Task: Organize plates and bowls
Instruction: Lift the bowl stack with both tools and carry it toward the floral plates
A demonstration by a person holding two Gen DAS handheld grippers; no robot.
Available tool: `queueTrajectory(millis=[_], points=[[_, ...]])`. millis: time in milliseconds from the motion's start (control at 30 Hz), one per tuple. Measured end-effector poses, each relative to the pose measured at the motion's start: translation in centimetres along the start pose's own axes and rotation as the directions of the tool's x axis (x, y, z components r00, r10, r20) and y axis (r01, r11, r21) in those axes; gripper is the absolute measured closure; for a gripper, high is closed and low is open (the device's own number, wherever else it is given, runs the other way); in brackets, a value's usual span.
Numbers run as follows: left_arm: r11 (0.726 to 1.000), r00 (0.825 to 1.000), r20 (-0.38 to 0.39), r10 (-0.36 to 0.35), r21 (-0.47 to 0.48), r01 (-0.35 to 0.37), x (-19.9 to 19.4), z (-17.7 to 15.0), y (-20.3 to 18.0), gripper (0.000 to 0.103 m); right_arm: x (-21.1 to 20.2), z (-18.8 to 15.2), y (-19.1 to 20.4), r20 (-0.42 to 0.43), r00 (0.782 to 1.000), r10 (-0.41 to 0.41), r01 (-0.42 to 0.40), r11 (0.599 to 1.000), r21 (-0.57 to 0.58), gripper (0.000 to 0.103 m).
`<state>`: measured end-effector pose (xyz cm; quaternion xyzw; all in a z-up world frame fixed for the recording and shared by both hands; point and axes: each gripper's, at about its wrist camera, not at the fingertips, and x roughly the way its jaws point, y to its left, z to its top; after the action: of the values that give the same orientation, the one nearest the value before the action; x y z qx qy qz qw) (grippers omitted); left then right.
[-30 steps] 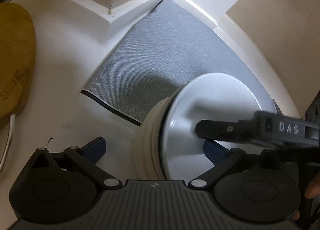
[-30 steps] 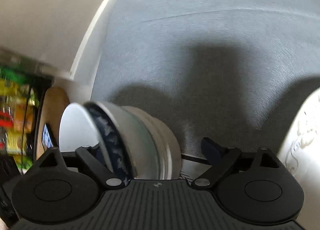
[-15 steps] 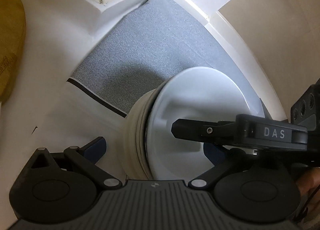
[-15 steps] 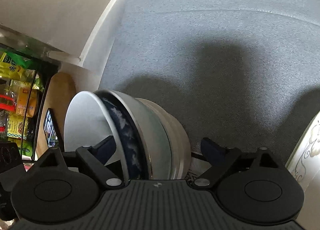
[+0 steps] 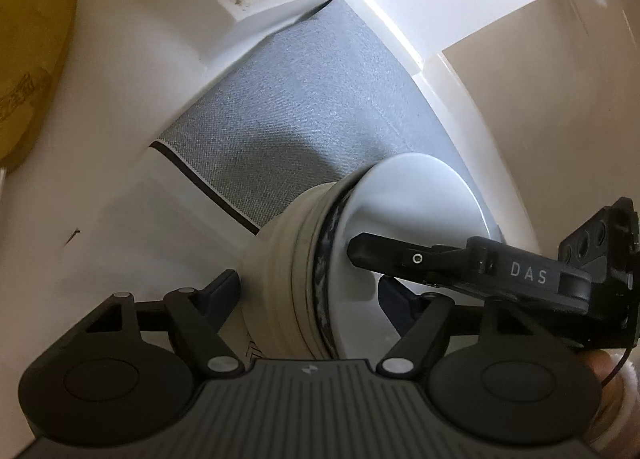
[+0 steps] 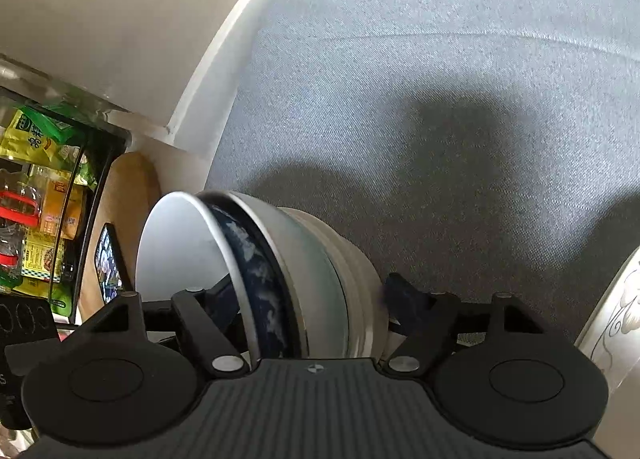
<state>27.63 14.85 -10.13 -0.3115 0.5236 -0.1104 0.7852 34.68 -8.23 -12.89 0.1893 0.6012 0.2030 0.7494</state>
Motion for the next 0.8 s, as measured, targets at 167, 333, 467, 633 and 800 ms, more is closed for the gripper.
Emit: queueTrajectory(millis=[167,333,467,633,800], points=[[0.999,0.999,-0.009,-0.037,-0.035,0.037,-0.1,-0.2,0.5,0.023,-0.5,-0.2,0.6,0.010,1.000,-0.027,0.027,0.999,-0.031,0.025],[0.999,0.999,-0.012,-0.034,-0.028,0.034,0.1,0.0,0.7,0.022,-0.5,-0.1,0.0,0.009,1.000,-0.016,0.016,1.000,-0.024,0.024],[1.000,0.999,-0.029,-0.013,0.027,0.014,0.8,0.5,0.0,0.013,-0.1,-0.2,-0.1,0.003,1.000,-0.002,0.002,1.000,-0.027,0.017],[1.000,1.000,-0.017,-0.021,0.012,0.021,0.7,0.3,0.0,0.012,0.1,-0.1,0.7,-0.001,0.999,-0.032,0.032,0.999,-0.030,0.018],[0.999,0.999,-0.015,-0.041,-0.010,0.041,0.6,0.2,0.2,0.012,-0.3,-0.1,1.6,0.008,0.998,-0.057,0.058,0.997,-0.057,0.020]])
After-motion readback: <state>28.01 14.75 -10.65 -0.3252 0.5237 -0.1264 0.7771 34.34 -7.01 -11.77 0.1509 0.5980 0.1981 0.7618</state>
